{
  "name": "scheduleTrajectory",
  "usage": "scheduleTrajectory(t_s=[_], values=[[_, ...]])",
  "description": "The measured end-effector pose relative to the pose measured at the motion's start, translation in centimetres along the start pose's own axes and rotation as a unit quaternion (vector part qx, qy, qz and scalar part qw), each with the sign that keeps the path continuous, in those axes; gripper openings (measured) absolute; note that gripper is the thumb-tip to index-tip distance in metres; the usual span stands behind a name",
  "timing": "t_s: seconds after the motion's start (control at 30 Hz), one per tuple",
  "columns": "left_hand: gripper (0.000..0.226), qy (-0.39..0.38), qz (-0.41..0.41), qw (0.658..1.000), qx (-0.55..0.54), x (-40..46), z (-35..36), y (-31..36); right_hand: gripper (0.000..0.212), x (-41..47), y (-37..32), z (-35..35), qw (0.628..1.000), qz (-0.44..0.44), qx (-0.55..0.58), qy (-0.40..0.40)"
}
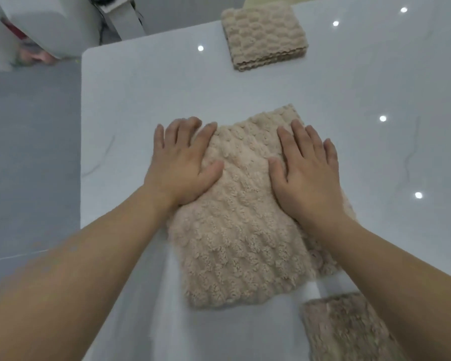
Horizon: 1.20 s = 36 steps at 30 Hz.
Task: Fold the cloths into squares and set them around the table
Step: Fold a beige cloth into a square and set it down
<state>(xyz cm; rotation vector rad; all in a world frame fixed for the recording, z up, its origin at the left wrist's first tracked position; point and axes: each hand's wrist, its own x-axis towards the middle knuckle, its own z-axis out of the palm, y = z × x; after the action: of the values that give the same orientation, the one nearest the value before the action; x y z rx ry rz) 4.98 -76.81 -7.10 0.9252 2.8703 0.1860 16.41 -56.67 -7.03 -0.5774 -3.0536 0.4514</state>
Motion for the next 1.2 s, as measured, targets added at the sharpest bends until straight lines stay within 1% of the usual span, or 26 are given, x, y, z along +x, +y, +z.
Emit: scheduleTrajectory(t_s=[0.1,0.2,0.33,0.73,0.83,0.93,1.13,1.2], values=[[0.065,0.010,0.063,0.998,0.025,4.4,-0.7,-1.7,0.058,0.0,0.0,0.1,1.000,0.016,0.008,0.010],[0.054,0.033,0.087,0.996,0.006,5.9,-0.5,-1.8,0.057,0.3,-0.1,0.2,0.999,0.031,0.005,0.021],[0.048,0.064,0.103,0.993,-0.018,5.6,-0.6,-1.9,0.055,0.3,-0.4,0.2,0.998,0.052,-0.009,0.025],[0.045,0.085,0.116,0.989,-0.034,5.7,-0.7,-2.0,0.055,0.4,-0.6,0.2,0.997,0.063,-0.019,0.036],[0.044,0.084,0.115,0.989,-0.048,5.8,-0.7,-2.1,0.056,0.5,-0.5,0.2,0.997,0.066,-0.025,0.029],[0.044,0.079,0.115,0.990,-0.038,5.7,-0.7,-2.1,0.058,0.6,-0.5,0.1,0.997,0.069,-0.041,0.009],[0.044,0.008,0.114,0.993,-0.038,6.0,-0.9,-2.3,0.059,0.7,-0.8,-0.1,0.994,0.092,-0.060,-0.016],[0.045,-0.003,0.120,0.992,-0.033,6.1,-0.9,-2.5,0.059,0.8,-0.9,-0.2,0.993,0.096,-0.062,-0.020]])
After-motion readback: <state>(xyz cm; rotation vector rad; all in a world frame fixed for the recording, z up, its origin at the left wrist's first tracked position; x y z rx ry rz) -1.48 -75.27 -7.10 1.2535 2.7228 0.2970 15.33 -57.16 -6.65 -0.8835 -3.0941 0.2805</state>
